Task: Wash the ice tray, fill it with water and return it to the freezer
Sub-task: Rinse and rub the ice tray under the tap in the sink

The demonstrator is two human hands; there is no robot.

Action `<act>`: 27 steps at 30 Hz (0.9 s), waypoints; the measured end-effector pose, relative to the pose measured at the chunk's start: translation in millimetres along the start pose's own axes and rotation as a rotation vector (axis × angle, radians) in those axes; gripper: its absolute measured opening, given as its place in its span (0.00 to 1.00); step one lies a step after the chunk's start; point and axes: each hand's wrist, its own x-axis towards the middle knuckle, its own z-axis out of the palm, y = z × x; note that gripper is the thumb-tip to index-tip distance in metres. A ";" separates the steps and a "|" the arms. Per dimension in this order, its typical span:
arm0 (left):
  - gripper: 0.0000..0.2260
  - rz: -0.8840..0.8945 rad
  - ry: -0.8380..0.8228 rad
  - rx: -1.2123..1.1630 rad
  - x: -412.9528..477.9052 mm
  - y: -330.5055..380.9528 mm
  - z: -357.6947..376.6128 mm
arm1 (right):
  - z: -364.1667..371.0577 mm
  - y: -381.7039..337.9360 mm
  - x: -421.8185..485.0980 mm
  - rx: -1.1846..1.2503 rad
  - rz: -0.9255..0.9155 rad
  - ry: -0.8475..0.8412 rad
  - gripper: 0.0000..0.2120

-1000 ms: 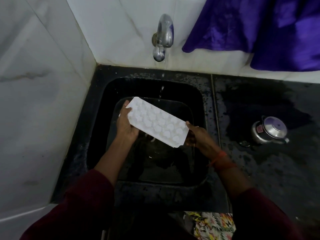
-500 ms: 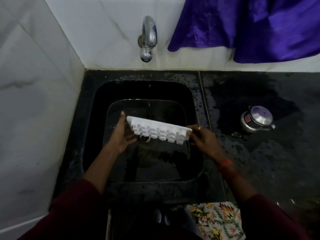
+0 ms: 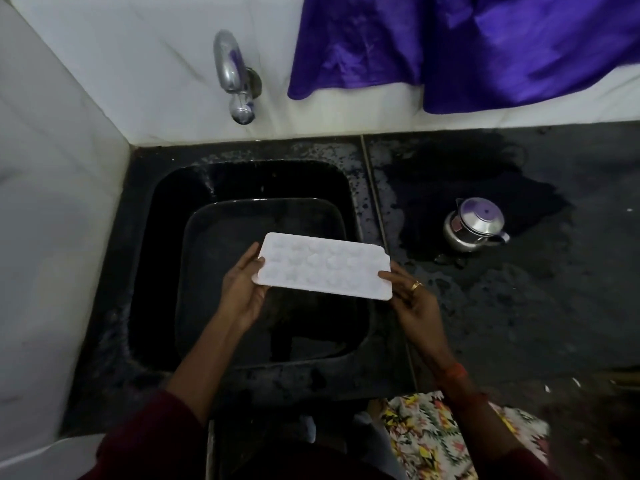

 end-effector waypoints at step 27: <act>0.18 0.653 0.199 0.485 -17.9 -3.2 20.9 | -51.7 -37.8 58.7 0.245 -0.192 -0.034 0.11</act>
